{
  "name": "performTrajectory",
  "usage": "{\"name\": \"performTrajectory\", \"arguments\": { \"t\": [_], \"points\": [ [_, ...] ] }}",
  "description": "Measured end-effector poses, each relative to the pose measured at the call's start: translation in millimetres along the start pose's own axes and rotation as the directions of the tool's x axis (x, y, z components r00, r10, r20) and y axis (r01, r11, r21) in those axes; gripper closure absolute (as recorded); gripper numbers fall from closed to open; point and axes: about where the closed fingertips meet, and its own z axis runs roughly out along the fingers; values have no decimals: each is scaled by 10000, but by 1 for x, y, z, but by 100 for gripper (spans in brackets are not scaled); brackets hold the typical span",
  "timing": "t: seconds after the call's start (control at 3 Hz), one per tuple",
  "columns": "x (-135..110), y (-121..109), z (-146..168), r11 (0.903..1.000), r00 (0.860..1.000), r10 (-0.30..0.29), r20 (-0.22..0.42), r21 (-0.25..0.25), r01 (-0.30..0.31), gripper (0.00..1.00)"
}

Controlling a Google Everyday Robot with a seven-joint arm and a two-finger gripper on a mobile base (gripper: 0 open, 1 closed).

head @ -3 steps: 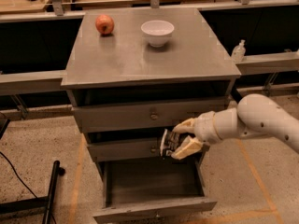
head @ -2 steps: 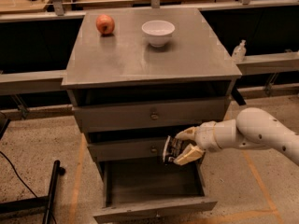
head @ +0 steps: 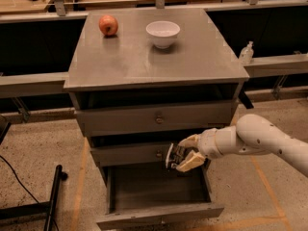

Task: Place rxbar chocolate into bottom drawer

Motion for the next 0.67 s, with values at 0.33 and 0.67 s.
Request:
{"name": "performTrajectory", "arguments": {
  "t": [0.33,0.67],
  "points": [
    [53,-9,40,9984,9984,558,-78,126,-557,100],
    [113,-12,84,9951,9958,918,39,376,-918,100]
  ]
}}
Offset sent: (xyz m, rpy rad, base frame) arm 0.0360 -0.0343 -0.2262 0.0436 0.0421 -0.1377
